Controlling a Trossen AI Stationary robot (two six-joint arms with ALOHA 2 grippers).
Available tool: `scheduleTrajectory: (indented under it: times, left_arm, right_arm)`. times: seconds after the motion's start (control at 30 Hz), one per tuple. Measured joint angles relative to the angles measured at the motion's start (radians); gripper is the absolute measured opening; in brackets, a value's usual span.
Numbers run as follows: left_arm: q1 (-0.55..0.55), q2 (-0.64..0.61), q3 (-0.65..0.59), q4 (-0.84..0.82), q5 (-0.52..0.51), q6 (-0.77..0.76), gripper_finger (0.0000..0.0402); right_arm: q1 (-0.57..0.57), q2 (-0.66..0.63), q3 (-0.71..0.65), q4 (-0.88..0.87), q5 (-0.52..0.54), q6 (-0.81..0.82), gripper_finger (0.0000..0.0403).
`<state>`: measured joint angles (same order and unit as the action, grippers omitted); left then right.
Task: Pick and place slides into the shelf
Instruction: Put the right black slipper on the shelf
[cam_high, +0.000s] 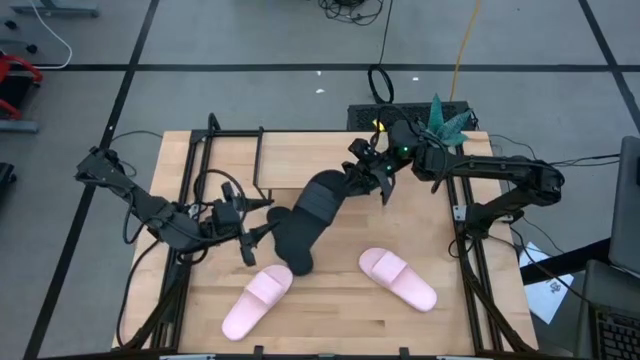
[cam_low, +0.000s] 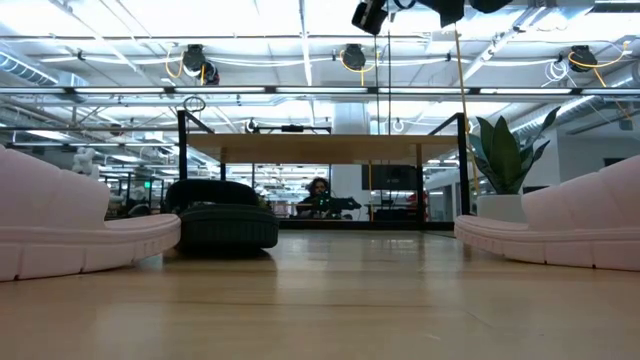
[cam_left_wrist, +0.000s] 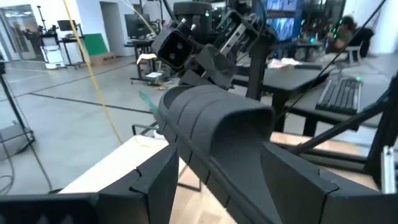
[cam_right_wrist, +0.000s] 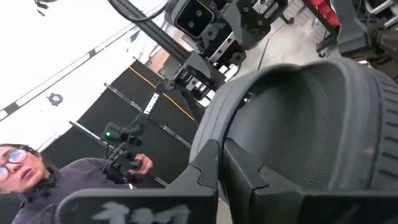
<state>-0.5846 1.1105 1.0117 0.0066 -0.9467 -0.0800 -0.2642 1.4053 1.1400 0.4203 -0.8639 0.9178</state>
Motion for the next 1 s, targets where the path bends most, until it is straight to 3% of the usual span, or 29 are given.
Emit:
scheduleTrajectory:
  times: [0.47,0.67,1.0]
  left_arm:
    - [0.077,0.004,0.001,-0.033,0.045,0.003,0.0225]
    - [0.081,0.004,0.001,-0.003,0.024,0.086,0.0225]
    - [0.054,-0.084,0.001,0.002,0.000,0.103,0.0225]
  right_arm:
    - [0.024,0.017,0.001,0.025,0.051,0.024,0.0000]
    - [0.016,0.017,0.061,0.009,0.049,0.000,0.0000]
    - [-0.097,0.017,0.252,-0.301,-0.030,-0.166,0.0000]
